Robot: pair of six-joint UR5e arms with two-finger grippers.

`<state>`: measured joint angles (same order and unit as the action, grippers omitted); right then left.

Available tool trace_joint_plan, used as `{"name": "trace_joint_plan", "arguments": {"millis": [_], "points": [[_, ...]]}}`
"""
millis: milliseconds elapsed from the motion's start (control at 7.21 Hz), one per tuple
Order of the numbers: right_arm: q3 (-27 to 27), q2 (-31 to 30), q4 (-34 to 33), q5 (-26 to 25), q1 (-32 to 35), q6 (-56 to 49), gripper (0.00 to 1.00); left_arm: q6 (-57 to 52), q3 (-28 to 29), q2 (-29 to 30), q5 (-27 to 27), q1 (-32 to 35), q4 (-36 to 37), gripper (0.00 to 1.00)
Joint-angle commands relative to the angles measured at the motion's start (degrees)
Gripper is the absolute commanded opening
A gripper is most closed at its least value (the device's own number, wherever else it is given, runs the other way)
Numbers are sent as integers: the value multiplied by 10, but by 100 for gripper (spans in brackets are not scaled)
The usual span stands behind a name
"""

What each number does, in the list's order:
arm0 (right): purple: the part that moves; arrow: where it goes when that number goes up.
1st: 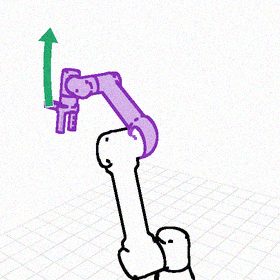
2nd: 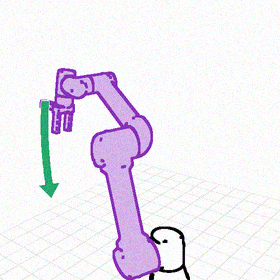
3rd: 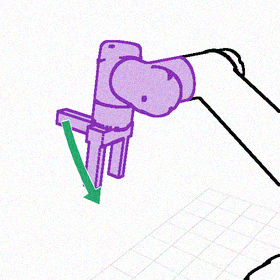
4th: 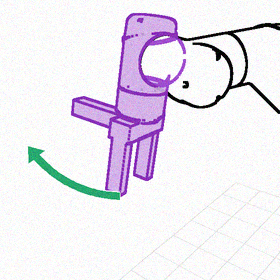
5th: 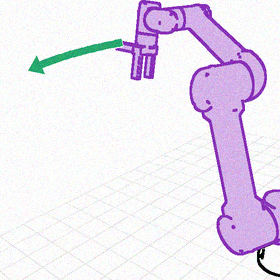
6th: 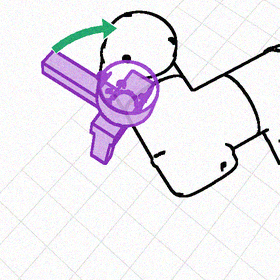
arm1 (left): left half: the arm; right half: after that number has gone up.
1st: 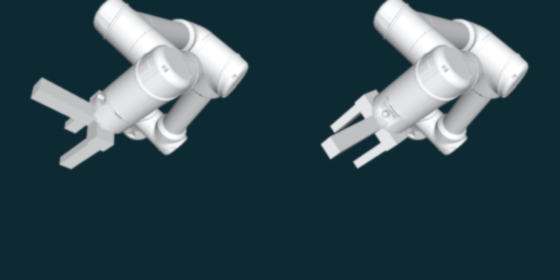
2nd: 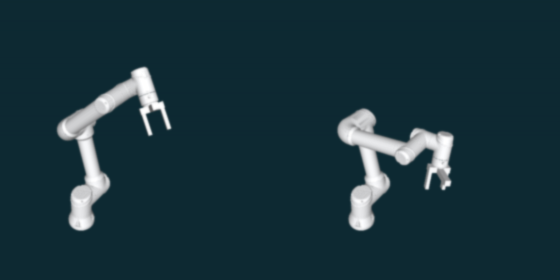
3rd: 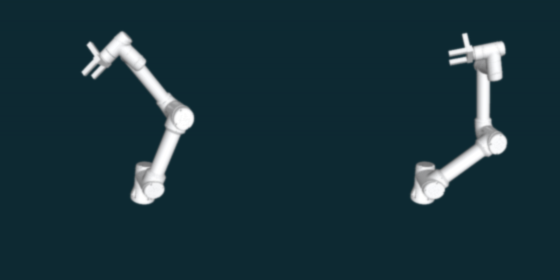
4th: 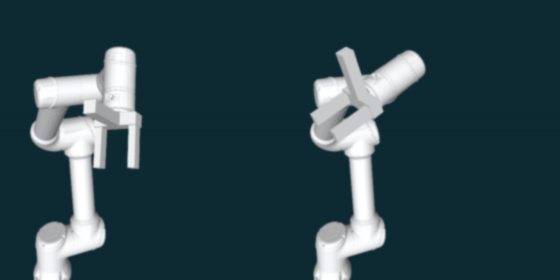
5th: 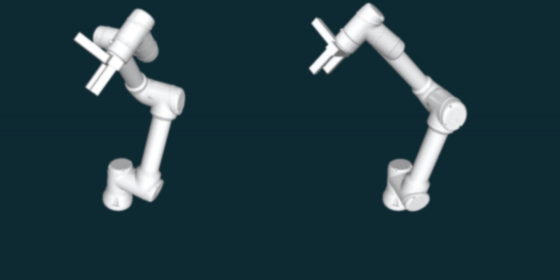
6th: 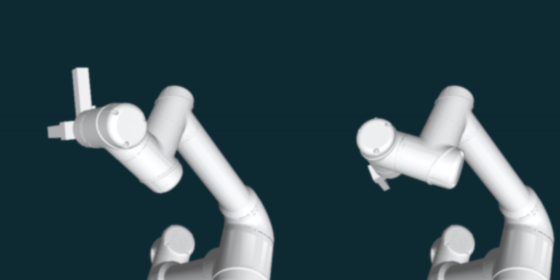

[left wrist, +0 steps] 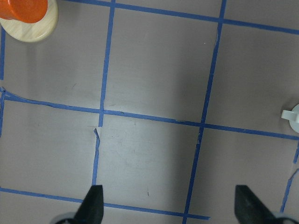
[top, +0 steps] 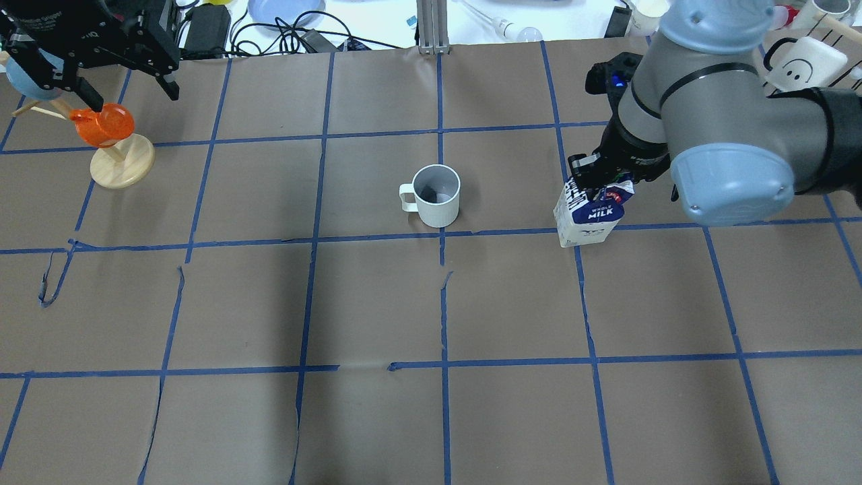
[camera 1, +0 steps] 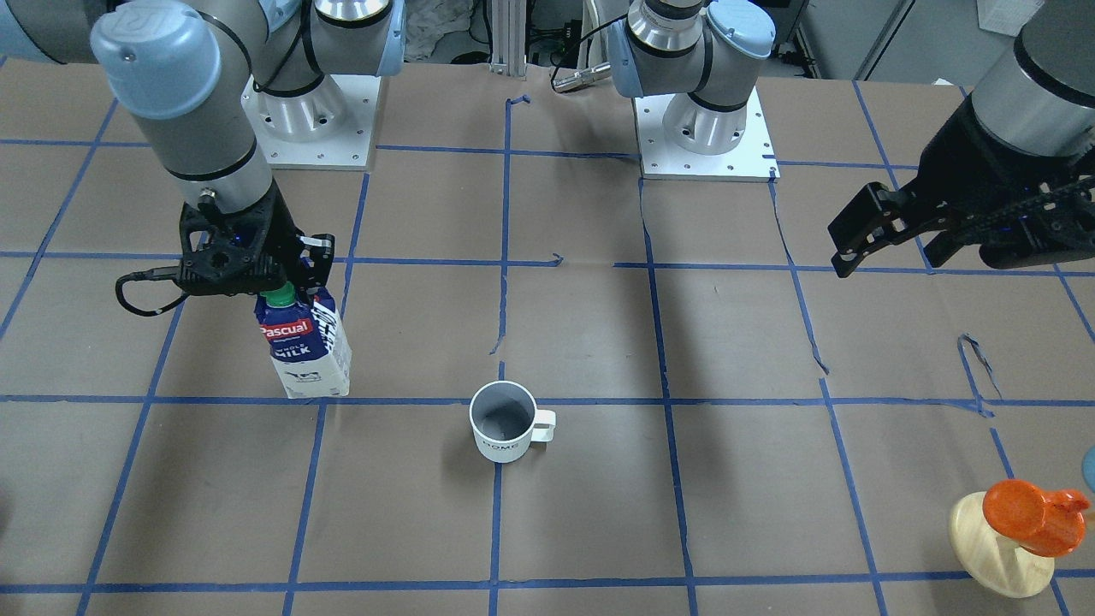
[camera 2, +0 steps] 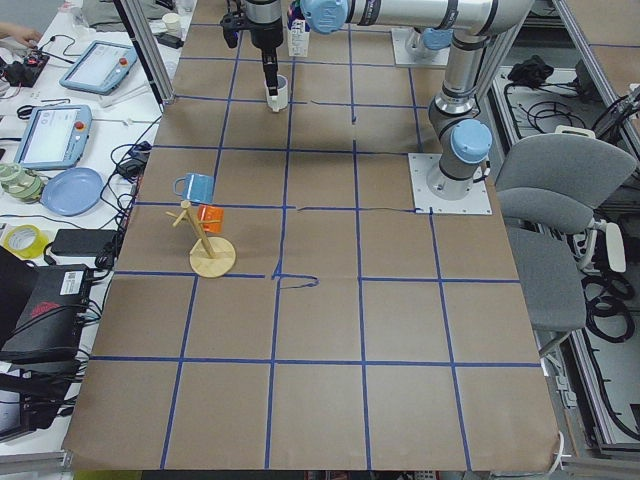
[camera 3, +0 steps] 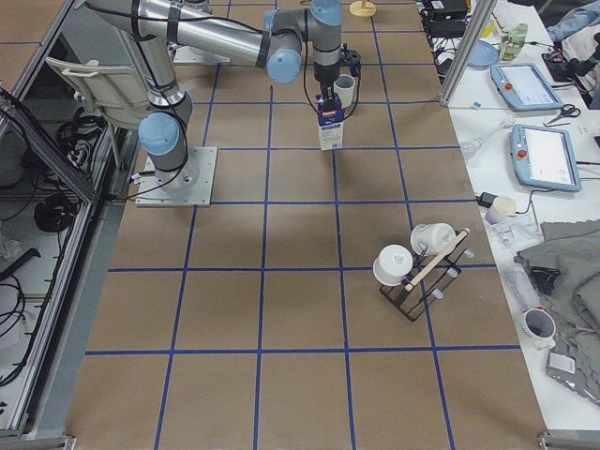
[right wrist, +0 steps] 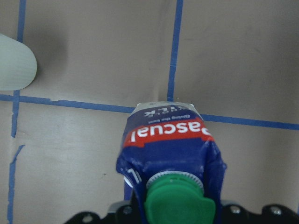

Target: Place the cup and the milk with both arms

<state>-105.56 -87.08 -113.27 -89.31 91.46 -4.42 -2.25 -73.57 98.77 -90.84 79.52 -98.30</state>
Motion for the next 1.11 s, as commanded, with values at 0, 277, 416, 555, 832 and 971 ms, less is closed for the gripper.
{"name": "trace_joint_plan", "arguments": {"millis": [0, 277, 416, 555, 832, 971], "points": [[20, 27, -6, 2, 24, 55, 28, -4, -1, -1, 0, 0, -3, 100], [123, 112, 1, 9, 39, 77, 29, -63, -1, -5, -26, 0, -11, 100], [162, 141, 1, 3, 77, 101, 30, -63, -3, -5, -22, 1, -11, 100], [165, 157, -1, 5, 91, 132, 30, -63, -13, -7, -21, 4, -10, 100], [164, 168, -13, 7, 105, 192, 30, -63, -25, -11, -19, 5, -8, 100], [164, 168, -14, 3, 110, 198, 30, -63, -26, -11, -19, 5, -8, 100]]}}
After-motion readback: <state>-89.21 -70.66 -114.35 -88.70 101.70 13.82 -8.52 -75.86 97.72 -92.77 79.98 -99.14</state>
